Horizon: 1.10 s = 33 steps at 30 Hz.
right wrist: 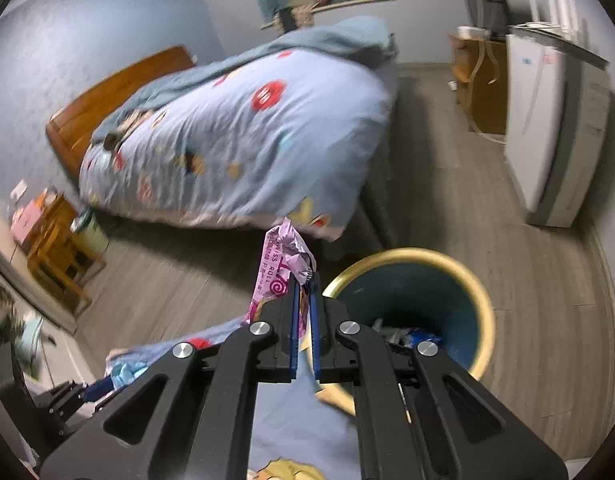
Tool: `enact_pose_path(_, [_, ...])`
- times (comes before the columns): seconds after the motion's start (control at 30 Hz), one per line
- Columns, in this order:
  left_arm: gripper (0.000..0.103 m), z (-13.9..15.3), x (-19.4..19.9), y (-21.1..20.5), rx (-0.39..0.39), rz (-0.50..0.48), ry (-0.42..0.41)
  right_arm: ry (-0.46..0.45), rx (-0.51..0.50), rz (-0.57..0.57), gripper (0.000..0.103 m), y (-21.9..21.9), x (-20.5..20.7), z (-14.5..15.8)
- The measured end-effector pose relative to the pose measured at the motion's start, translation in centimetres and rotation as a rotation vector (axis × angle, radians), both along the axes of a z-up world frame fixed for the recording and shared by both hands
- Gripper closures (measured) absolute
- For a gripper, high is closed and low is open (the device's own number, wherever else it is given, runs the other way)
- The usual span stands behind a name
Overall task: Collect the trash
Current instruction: 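Carry the mask and wrapper with both tools over the teal bin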
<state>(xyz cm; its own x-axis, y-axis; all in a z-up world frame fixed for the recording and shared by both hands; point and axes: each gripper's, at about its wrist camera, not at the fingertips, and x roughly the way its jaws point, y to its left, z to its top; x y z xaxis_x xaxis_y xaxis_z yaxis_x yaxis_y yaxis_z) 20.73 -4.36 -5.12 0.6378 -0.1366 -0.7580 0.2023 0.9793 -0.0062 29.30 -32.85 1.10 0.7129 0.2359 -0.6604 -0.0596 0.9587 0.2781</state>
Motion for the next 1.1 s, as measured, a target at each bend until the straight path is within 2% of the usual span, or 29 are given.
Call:
enact_pose_path(0.07, [0.075, 0.3, 0.6, -1.3, -0.013, -0.012, 0.004, -0.012, -0.004, -0.032, 0.099, -1.6, 0.0, 0.3])
enact_pose_path(0.3, [0.075, 0.7, 3.2, -8.1, 0.044, -0.133, -0.010, 0.002, -0.031, -0.137, 0.099, -6.8, 0.4, -0.3])
enact_pose_path(0.4, [0.075, -0.2, 4.6, -10.9, 0.047, -0.184, -0.002, 0.027, -0.036, -0.151, 0.099, -7.6, 1.0, -1.4])
enact_pose_path(0.47, [0.075, -1.4, 5.6, -13.0, 0.079, -0.220, 0.013, 0.060, -0.048, -0.159, 0.099, -8.1, 1.6, -2.8])
enact_pose_path(0.6, [0.074, -3.4, 7.6, -15.8, 0.106, -0.251, 0.046, 0.124, -0.055, -0.175, 0.099, -8.9, 2.7, -5.5])
enact_pose_path(0.8, [0.074, -4.6, 10.1, -17.4, 0.072, -0.239, 0.036, 0.230, -0.058, -0.175, 0.099, -8.9, 4.0, -9.6])
enact_pose_path(0.93, [0.073, -4.9, 11.2, -18.2, 0.073, -0.240, 0.026, 0.261, 0.000, -0.192, 0.099, -9.4, 4.3, -10.7])
enact_pose_path(1.1, [0.071, -5.9, 12.1, -18.6, 0.085, -0.243, 0.027, 0.267, -0.004, -0.201, 0.098, -9.2, 4.7, -11.0])
